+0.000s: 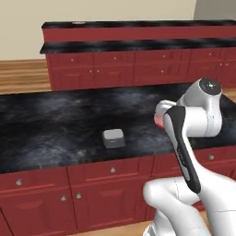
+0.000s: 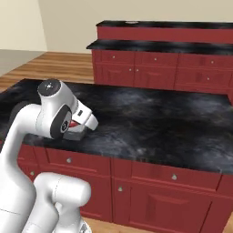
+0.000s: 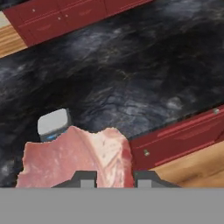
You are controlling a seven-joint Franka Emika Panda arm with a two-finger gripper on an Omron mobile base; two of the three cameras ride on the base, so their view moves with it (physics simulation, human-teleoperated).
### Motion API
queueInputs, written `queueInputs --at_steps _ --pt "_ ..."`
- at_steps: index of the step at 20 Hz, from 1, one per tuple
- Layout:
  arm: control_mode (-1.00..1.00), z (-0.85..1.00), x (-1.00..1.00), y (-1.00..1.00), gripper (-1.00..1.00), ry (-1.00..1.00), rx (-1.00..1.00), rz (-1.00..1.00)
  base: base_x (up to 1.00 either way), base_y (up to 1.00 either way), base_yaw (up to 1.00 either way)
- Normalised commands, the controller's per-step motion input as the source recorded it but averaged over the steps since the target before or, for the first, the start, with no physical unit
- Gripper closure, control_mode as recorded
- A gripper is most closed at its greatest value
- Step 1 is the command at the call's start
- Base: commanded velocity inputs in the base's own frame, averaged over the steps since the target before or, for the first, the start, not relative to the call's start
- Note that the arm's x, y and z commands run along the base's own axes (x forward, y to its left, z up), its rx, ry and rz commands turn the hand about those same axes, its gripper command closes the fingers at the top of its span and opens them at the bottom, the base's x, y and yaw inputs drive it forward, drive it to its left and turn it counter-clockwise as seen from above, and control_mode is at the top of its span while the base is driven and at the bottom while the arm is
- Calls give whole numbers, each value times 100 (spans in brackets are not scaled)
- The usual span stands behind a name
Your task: Take the steak from the fridge and place it on the digital scale on the counter by the fridge. Wait a few seconds for a reading, then move it to the plate on the dining counter.
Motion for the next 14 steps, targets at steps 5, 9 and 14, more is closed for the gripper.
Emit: queueInputs --at_steps 5,9,14 --pt "100 0 0 0 100 0 0 0 54 68 21" --pt "100 0 0 0 100 0 0 0 75 21 10" --pt "-100 -12 0 6 100 6 0 0 16 5 0"
